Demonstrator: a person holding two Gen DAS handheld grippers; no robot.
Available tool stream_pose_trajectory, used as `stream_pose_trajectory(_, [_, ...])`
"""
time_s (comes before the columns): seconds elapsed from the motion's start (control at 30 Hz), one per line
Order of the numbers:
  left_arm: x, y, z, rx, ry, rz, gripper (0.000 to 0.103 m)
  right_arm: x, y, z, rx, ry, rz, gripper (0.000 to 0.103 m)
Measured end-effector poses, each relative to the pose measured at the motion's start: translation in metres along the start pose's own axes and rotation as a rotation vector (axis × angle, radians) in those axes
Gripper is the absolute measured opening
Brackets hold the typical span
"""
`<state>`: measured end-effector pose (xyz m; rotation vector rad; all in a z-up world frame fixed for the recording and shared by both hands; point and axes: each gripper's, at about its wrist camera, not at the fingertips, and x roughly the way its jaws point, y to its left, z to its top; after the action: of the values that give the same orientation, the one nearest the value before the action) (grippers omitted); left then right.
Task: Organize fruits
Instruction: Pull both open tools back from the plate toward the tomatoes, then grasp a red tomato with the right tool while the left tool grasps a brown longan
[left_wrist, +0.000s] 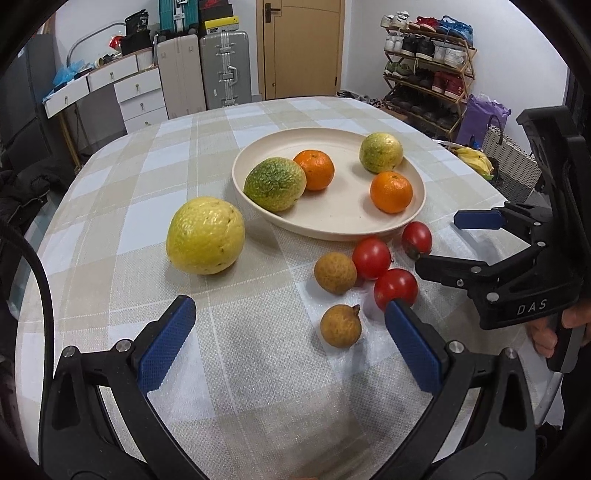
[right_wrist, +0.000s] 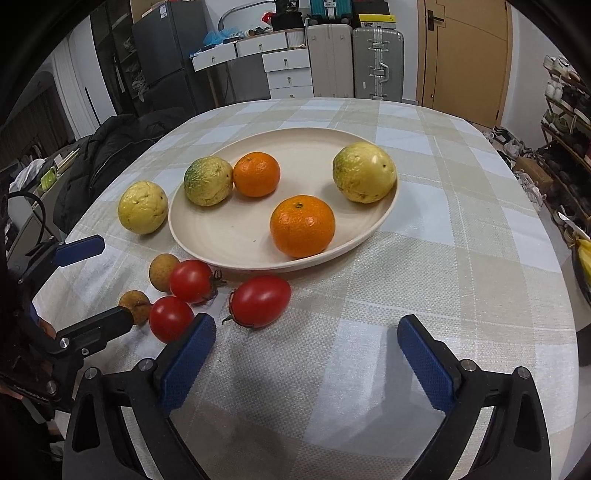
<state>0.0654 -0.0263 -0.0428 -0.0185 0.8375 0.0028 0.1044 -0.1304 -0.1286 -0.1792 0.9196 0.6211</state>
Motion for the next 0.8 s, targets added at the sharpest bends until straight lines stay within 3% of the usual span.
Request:
stream_pose_trajectory(0.07, [0.004,0.000,-0.001,-0.001,0.021,-0.003,0.102,0.001,0.006,0.001,-0.029,0.001,-0.020,0.086])
stream_pose_trajectory(0.2, [0.007,0.000,-0.002,0.001,0.036,-0.009,0.102,0.003,0.014,0.001,-0.069,0.003,-0.030,0.079])
stream_pose_trajectory(0.37, [0.010,-0.001,-0.002,0.010,0.049,-0.015,0.102,0.002,0.013,0.003,-0.069,-0.005,-0.014,0.072])
stream_pose_trajectory(0.6, [0.012,-0.005,-0.004,0.028,0.067,-0.022,0.102,0.000,0.019,0.003,-0.092,-0.014,0.029,0.054])
stream_pose_trajectory(0.67, [0.012,-0.005,-0.004,0.027,0.066,-0.023,0.102,-0.001,0.020,0.003,-0.093,-0.018,0.055,0.044])
stream_pose_trajectory(0.8, [0.012,-0.005,-0.004,0.027,0.067,-0.022,0.102,-0.001,0.017,0.004,-0.077,-0.021,0.078,0.042])
